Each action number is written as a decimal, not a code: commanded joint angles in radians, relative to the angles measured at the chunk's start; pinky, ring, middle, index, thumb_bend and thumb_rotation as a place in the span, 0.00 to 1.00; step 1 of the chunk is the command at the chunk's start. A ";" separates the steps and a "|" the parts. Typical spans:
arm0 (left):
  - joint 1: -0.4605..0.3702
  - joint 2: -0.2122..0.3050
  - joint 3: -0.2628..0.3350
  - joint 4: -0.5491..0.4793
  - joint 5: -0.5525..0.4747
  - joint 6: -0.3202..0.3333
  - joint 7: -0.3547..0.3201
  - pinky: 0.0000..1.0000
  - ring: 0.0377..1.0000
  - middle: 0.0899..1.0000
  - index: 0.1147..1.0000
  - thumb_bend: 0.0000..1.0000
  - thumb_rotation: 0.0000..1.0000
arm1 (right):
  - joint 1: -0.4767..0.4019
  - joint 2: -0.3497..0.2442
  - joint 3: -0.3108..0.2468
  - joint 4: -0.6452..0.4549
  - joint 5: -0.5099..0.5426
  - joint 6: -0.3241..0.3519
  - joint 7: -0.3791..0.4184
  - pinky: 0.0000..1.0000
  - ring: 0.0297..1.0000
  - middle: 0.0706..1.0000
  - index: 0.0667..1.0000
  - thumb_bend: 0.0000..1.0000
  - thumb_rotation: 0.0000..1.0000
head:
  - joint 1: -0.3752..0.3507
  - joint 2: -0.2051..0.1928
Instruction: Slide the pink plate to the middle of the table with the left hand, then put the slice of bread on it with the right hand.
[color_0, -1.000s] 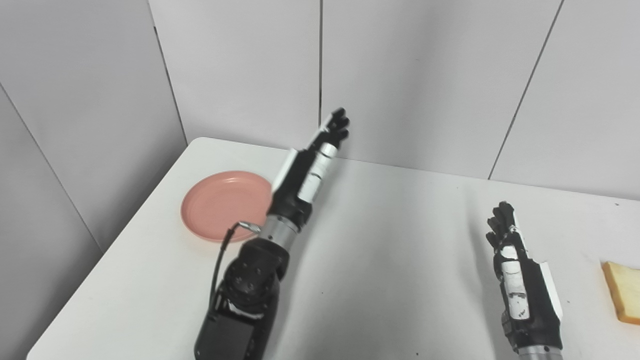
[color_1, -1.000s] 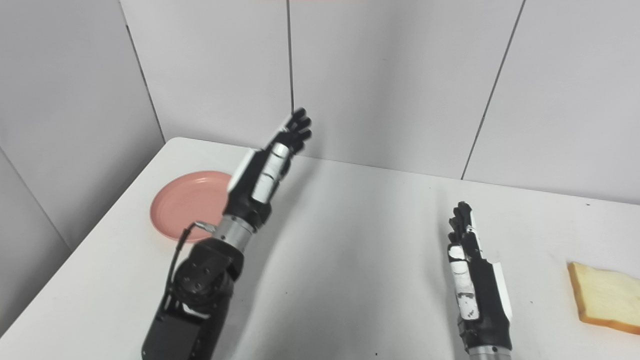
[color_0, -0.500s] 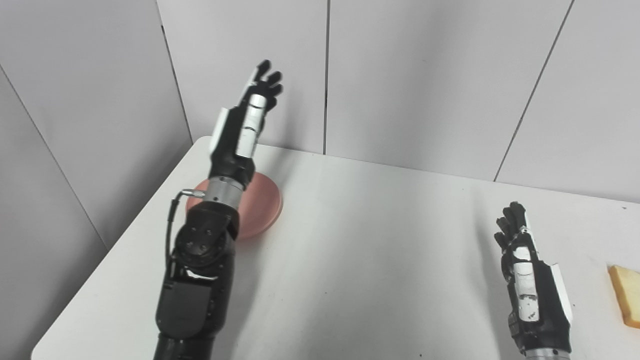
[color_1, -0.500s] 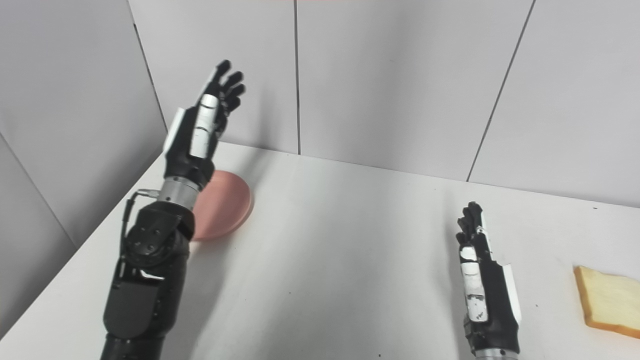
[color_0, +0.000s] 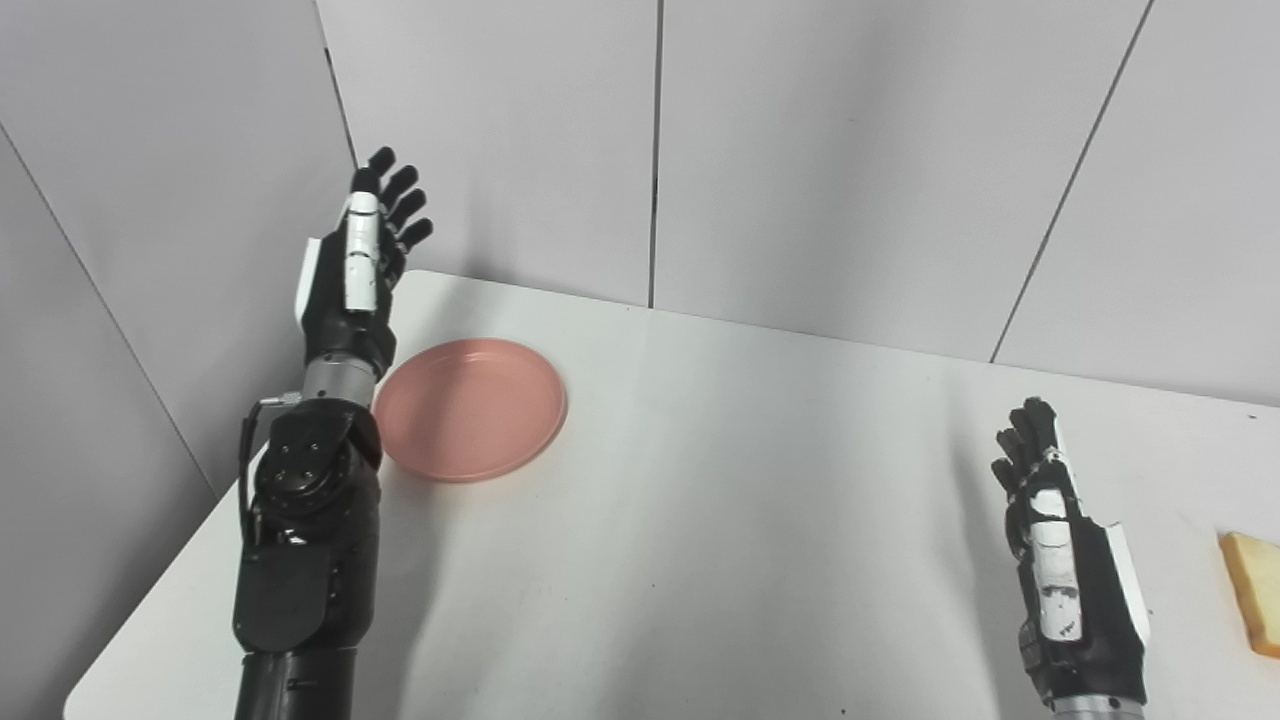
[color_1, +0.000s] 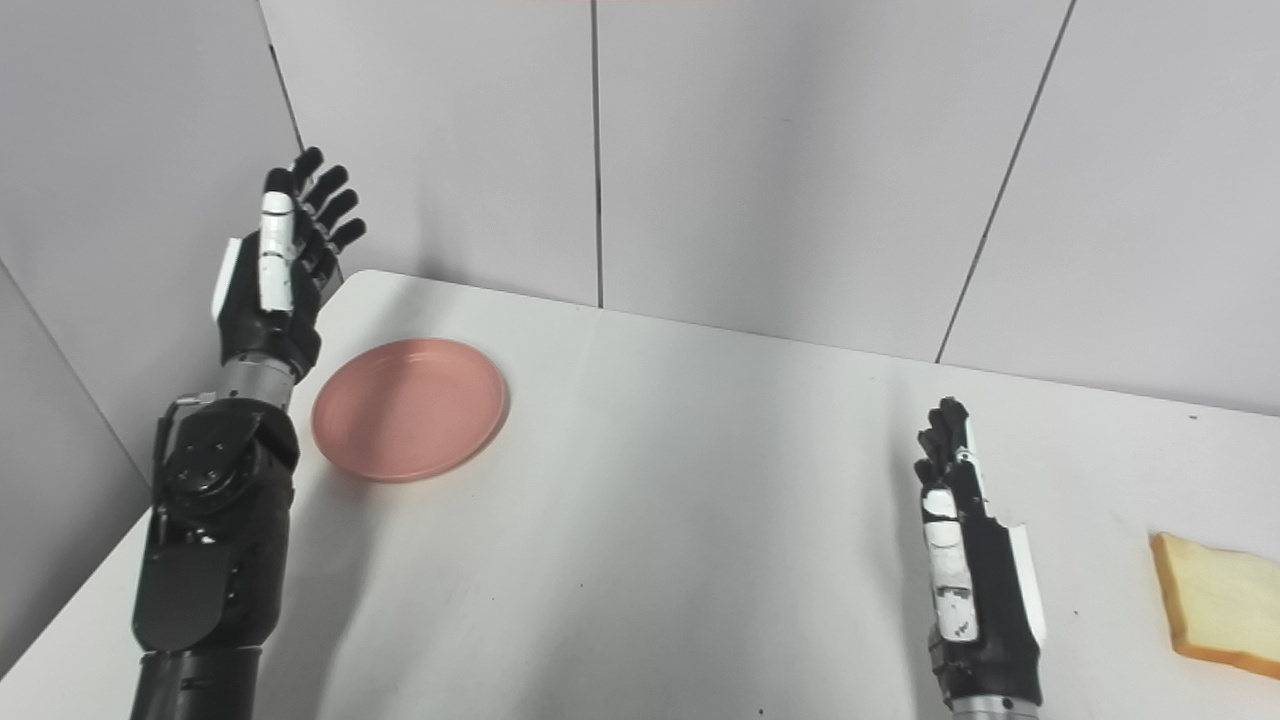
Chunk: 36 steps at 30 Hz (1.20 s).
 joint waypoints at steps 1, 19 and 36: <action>-0.019 0.042 0.013 0.001 -0.021 -0.042 -0.005 0.91 0.93 0.93 0.91 0.64 1.00 | -0.013 0.006 0.001 -0.038 -0.004 -0.001 -0.005 1.00 1.00 1.00 1.00 0.73 1.00 | -0.001 0.001; -0.015 0.063 0.080 0.177 -0.117 -0.053 0.027 0.94 0.92 0.92 0.91 0.62 1.00 | -0.011 -0.001 0.005 -0.066 -0.008 0.033 -0.001 1.00 1.00 1.00 1.00 0.72 1.00 | -0.002 0.009; -0.023 0.076 0.102 0.331 -0.174 -0.059 0.028 0.97 0.94 0.94 0.92 0.60 1.00 | -0.012 0.004 0.006 -0.076 -0.009 0.043 -0.004 1.00 1.00 1.00 1.00 0.70 1.00 | -0.003 0.020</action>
